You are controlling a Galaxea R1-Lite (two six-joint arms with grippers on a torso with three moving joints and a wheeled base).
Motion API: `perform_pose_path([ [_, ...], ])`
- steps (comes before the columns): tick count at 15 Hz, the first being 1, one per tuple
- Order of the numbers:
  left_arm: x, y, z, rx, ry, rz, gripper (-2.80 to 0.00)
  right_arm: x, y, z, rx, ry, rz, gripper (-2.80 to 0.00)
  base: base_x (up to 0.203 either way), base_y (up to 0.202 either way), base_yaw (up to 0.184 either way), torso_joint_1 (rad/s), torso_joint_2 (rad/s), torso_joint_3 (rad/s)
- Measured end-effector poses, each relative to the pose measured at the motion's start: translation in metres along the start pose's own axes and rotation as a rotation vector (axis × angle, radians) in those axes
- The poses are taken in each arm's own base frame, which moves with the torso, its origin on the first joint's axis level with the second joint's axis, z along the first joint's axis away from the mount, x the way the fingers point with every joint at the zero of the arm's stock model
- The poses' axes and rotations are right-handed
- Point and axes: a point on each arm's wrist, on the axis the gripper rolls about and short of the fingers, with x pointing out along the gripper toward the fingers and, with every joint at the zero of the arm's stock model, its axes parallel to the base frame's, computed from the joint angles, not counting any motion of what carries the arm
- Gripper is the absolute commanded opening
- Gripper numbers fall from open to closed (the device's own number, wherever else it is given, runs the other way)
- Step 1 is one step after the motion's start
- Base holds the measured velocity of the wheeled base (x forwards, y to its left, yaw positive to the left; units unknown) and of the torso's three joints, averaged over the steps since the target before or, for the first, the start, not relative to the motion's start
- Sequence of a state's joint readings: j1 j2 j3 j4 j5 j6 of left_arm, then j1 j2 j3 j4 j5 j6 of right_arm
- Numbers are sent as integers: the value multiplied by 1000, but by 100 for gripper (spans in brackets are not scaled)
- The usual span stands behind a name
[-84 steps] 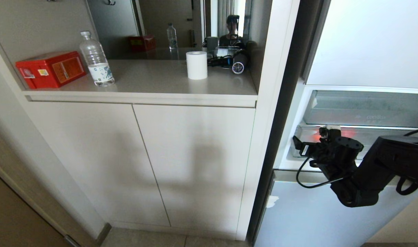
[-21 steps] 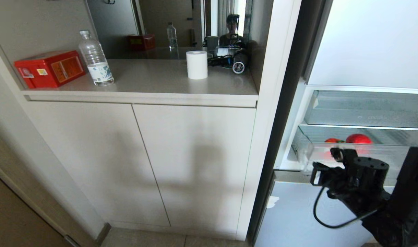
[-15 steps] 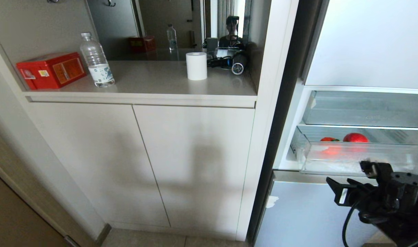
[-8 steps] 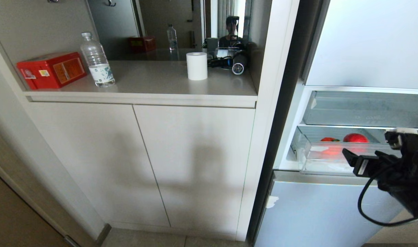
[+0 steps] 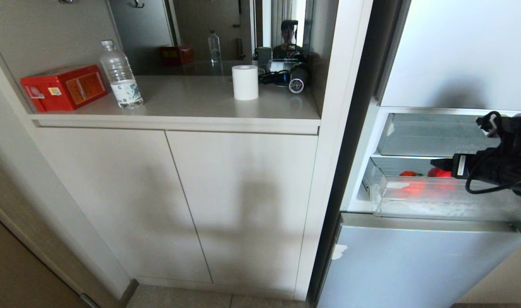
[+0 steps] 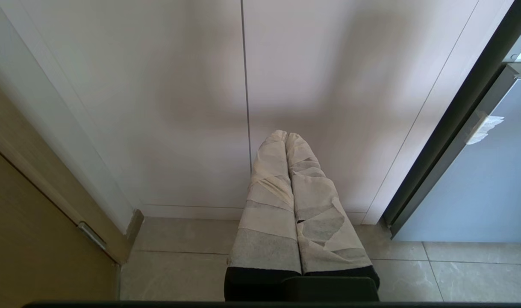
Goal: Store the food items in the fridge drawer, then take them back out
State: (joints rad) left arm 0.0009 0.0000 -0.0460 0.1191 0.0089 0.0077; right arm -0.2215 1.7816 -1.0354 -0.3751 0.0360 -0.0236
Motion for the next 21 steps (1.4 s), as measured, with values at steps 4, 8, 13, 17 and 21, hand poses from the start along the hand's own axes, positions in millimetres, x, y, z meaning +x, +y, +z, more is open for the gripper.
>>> perform_pose_path([
  [4, 0, 0, 0, 0, 0, 0, -280, 44, -23, -4, -15, 72, -5, 0, 0, 0, 0, 0, 0, 0],
  [8, 0, 0, 0, -1, 0, 0, -280, 80, -37, -8, -13, 87, -12, 0, 0, 0, 0, 0, 0, 0],
  [13, 0, 0, 0, 0, 0, 0, -280, 94, -52, -22, -24, 267, -26, 0, 0, 0, 0, 0, 0, 0],
  [17, 0, 0, 0, 0, 0, 0, -280, 84, -63, -28, -34, 406, -33, 0, 0, 0, 0, 0, 0, 0],
  [21, 0, 0, 0, 0, 0, 0, -280, 74, -68, -24, -29, 396, -52, 0, 0, 0, 0, 0, 0, 0],
])
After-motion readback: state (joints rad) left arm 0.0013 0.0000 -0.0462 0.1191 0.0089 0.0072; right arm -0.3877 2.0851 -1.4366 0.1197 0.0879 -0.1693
